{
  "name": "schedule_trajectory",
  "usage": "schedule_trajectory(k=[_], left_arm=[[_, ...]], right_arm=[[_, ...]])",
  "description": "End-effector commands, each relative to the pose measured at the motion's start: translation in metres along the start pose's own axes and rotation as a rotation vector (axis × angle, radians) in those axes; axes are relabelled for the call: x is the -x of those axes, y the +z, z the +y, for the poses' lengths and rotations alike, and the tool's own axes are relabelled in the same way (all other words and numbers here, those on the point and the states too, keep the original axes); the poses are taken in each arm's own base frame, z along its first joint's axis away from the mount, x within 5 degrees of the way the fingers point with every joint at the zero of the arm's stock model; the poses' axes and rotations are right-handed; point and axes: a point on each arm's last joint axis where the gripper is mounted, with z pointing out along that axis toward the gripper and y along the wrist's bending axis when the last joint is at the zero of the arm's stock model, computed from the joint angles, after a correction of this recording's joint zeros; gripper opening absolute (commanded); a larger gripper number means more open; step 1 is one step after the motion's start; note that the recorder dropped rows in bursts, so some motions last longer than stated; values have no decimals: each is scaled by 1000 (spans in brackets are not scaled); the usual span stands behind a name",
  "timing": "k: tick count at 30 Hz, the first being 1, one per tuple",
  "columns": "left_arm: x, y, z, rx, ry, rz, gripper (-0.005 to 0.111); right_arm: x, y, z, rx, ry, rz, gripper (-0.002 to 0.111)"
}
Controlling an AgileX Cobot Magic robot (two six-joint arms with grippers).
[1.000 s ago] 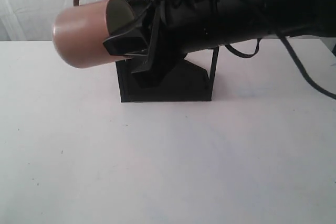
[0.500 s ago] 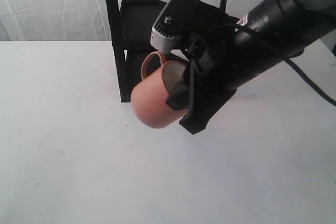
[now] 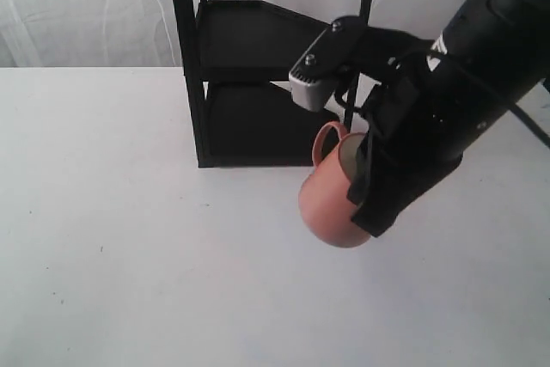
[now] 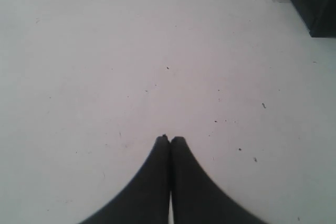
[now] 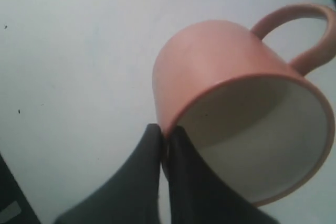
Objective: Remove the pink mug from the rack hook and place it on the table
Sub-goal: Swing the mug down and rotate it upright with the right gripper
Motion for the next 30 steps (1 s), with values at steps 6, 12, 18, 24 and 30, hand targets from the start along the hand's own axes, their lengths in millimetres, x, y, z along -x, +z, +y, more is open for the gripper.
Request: schedule_trajectory(k=[6,12,18,24,30], left_arm=[[-1,0,0,-3,-3,-3,0],[-1,0,0,-3,-3,-3,0],[-1,0,0,-3,-3,-3,0],[-1,0,0,-3,-3,-3,0],[-1,0,0,-3,-3,-3,0]], right_arm=[[40,-14,-13,-37,79,-3,0],[75,19,28,32,-79,46,0],[94,50,56,-65,-278,138,0],[97,66,35,-44,-199,162,0],[93,65,14,19,-81,140,0]])
